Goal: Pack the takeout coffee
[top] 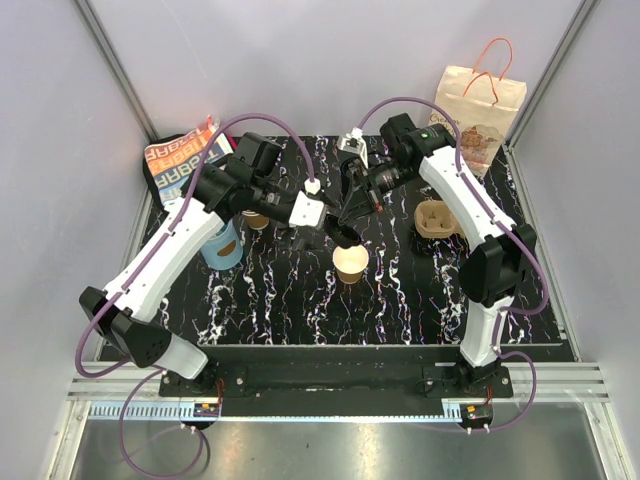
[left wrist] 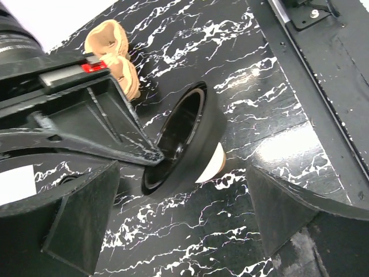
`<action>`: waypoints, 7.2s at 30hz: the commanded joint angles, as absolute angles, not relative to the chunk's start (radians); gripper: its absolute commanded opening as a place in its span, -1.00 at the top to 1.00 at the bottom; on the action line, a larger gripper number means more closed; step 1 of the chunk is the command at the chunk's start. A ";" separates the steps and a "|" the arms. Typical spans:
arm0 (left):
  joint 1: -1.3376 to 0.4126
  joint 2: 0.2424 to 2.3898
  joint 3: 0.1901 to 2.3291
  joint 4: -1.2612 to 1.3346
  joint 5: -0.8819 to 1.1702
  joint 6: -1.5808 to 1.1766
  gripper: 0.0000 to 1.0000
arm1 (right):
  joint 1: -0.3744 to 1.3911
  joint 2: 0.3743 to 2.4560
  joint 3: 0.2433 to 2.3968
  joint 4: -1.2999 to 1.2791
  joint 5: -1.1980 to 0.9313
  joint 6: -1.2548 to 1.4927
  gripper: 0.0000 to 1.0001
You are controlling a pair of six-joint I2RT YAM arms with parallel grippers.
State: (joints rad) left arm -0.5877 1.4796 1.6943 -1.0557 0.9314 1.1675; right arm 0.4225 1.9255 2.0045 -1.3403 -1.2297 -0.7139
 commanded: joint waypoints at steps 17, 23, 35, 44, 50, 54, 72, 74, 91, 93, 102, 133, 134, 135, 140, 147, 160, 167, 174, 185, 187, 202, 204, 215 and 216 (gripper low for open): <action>-0.624 1.525 1.743 -1.034 0.960 1.137 -0.40 | 0.437 1.822 2.016 -1.637 -1.331 -0.739 0.95; -0.629 1.528 1.752 -1.023 0.966 1.111 -0.26 | 0.436 1.833 2.003 -1.637 -1.333 -0.742 0.95; -0.644 1.539 1.758 -1.009 0.963 1.081 0.23 | 0.439 1.850 1.994 -1.635 -1.328 -0.742 0.95; -0.646 1.528 1.736 -1.020 0.979 1.083 0.61 | 0.439 1.873 2.016 -1.634 -1.319 -0.727 0.97; -0.646 1.514 1.726 -1.035 1.002 1.091 0.65 | 0.437 1.891 2.037 -1.635 -1.310 -0.715 0.76; -0.646 1.505 1.718 -1.043 1.002 1.094 0.76 | 0.437 1.891 2.054 -1.635 -1.284 -0.707 0.45; -0.644 1.427 1.546 -0.973 0.876 0.892 0.85 | 0.227 1.809 2.099 -1.289 -0.896 -0.327 -0.24; -0.644 1.417 1.516 -0.950 0.855 0.845 0.86 | 0.227 1.732 2.039 -1.165 -0.743 -0.305 -0.27; -0.592 1.657 1.672 -1.042 0.893 0.545 0.93 | 0.380 1.338 1.723 -0.954 -0.310 -0.471 -0.23; -0.565 1.686 1.695 -1.043 0.935 0.502 0.94 | 0.391 1.316 1.704 -0.957 -0.328 -0.474 -0.22; -0.497 1.873 1.838 -1.063 1.089 0.315 0.94 | 0.462 1.284 1.539 -0.806 -0.267 -0.377 -0.09; -0.451 1.957 1.818 -0.936 1.197 0.089 0.94 | 0.650 1.390 1.427 -0.626 -0.006 -0.245 0.23; -0.449 1.956 1.816 -0.936 1.195 0.090 0.94 | 0.650 1.394 1.431 -0.626 -0.005 -0.245 0.24; -0.451 1.956 1.813 -0.934 1.195 0.091 0.94 | 0.653 1.399 1.433 -0.621 -0.005 -0.245 0.25; -0.449 1.942 1.799 -0.928 1.196 0.089 0.93 | 0.663 1.420 1.445 -0.614 0.029 -0.245 0.29; -0.451 1.944 1.798 -0.925 1.201 0.084 0.93 | 0.683 1.445 1.454 -0.614 0.051 -0.250 0.37; -0.449 1.931 1.792 -0.923 1.198 0.089 0.40 | 0.698 1.456 1.457 -0.606 0.095 -0.249 1.00; -0.431 1.905 1.796 -0.922 1.169 0.100 -0.07 | 0.698 1.450 1.486 -0.663 0.069 -0.245 1.00; -0.338 1.862 1.816 -0.919 1.126 0.100 -0.70 | 0.698 1.424 1.503 -0.730 0.075 -0.262 1.00; -0.288 1.643 1.738 -0.833 0.885 0.224 -0.98 | 0.670 1.465 1.453 -0.804 -0.010 -0.209 1.00; -0.288 1.594 1.672 -0.705 0.852 0.184 -0.98 | 0.637 1.483 1.466 -0.814 -0.061 -0.183 1.00; -0.287 1.321 1.305 -0.351 0.635 0.239 -0.98 | 0.623 1.695 1.594 -0.986 -0.133 -0.123 1.00; -0.288 1.313 1.299 -0.353 0.632 0.247 -0.97 | 0.623 1.719 1.632 -1.018 -0.130 -0.121 1.00; -0.287 1.295 1.270 -0.344 0.649 0.224 -0.98 | 0.644 1.772 1.663 -1.035 -0.068 -0.118 1.00; -0.288 1.293 1.270 -0.345 0.653 0.224 -0.98 | 0.646 1.770 1.661 -1.032 -0.048 -0.120 1.00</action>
State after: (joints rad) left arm -0.2890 1.3300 1.2785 -0.4011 0.6617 0.2207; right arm 0.6247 1.7687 1.6272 -1.0172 -0.0986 -0.1253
